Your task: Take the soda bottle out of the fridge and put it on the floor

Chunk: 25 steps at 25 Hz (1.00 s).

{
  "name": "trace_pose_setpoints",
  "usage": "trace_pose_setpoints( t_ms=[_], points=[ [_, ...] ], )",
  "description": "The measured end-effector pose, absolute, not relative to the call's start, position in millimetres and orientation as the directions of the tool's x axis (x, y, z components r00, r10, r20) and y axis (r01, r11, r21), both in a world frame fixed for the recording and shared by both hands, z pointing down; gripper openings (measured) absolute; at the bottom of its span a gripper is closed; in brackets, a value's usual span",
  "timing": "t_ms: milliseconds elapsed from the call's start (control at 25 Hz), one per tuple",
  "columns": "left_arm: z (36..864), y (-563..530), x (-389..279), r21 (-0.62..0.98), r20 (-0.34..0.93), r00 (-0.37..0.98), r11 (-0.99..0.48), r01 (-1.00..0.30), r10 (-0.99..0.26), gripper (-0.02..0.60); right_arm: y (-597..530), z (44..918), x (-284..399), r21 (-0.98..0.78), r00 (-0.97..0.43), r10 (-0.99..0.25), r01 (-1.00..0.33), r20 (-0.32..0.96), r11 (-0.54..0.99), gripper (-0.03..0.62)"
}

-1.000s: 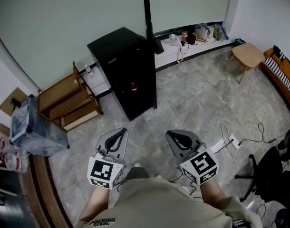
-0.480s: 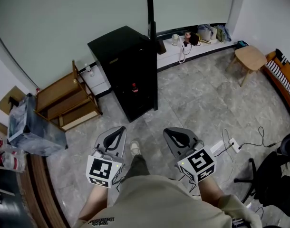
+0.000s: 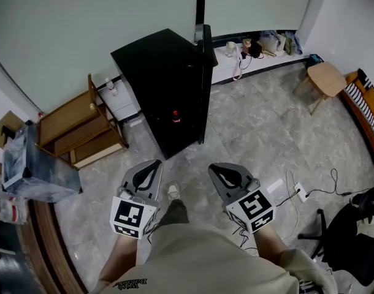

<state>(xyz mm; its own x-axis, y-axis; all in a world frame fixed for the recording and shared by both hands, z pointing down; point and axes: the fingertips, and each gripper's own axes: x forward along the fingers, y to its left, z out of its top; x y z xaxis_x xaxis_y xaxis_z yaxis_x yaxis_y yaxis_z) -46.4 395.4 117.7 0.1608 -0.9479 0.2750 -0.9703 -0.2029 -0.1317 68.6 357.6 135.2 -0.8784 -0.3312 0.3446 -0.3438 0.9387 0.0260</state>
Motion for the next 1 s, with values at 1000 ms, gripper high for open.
trace_pose_setpoints(
  t_ms=[1000],
  points=[
    [153.2, 189.0, -233.5, -0.097, 0.354, 0.334, -0.389, -0.916, -0.874, 0.006, 153.2, 175.5, -149.6, 0.027, -0.772, -0.365, -0.412, 0.521, 0.911, -0.003]
  ],
)
